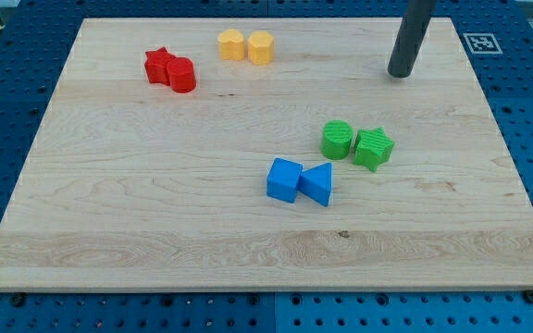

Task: Point at the green circle

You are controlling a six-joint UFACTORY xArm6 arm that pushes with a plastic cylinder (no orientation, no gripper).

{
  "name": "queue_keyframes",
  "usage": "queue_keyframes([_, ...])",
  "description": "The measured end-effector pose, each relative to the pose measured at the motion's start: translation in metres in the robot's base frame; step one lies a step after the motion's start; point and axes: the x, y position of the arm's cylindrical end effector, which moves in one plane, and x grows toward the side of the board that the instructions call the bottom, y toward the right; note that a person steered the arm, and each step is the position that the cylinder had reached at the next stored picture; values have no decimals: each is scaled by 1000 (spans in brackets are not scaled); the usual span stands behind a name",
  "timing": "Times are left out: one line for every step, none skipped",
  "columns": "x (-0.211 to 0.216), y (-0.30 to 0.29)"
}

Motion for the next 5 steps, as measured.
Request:
queue_keyframes([0, 0])
queue_keyframes([0, 4])
queue_keyframes([0, 4])
queue_keyframes([16, -2])
queue_keyframes([47, -38])
